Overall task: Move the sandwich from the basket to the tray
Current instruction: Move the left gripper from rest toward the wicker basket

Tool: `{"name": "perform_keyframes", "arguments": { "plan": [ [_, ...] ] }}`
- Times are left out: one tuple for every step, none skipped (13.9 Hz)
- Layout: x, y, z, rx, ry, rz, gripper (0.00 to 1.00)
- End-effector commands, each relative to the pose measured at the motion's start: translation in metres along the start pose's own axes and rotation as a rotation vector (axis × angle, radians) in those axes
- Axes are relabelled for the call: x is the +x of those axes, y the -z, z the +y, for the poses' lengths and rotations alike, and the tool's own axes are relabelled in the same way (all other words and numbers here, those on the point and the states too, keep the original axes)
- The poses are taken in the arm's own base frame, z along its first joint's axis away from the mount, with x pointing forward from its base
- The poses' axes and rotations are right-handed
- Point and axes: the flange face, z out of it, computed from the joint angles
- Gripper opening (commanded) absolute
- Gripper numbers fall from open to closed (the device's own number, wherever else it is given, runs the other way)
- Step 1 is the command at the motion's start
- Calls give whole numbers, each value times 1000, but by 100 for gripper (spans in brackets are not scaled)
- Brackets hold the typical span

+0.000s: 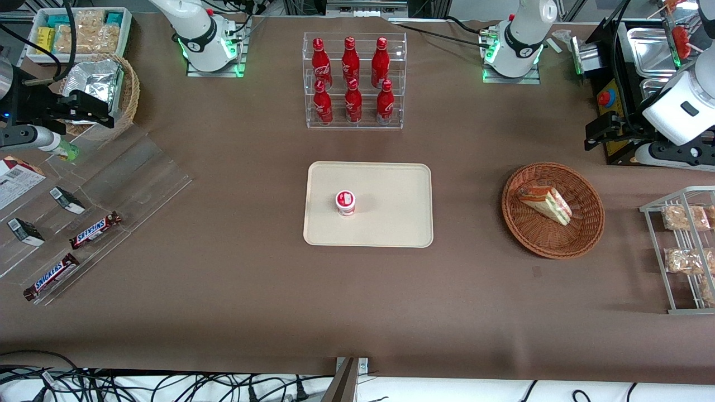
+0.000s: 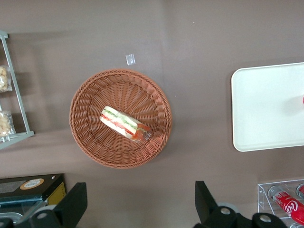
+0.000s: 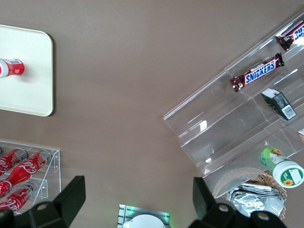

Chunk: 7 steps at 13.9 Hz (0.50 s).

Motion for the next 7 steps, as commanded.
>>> {"name": "perform_keyframes", "arguments": {
  "plan": [
    [4, 7, -2, -15, -22, 8, 100],
    [4, 6, -4, -15, -17, 6, 100],
    [4, 5, -6, -15, -8, 2, 100],
    [4, 2, -23, -17, 20, -4, 100],
    [5, -6, -35, -19, 38, -20, 100],
    [6, -12, -42, -18, 49, -30, 100],
    [7, -23, -52, -4, 72, -51, 100]
  ]
}}
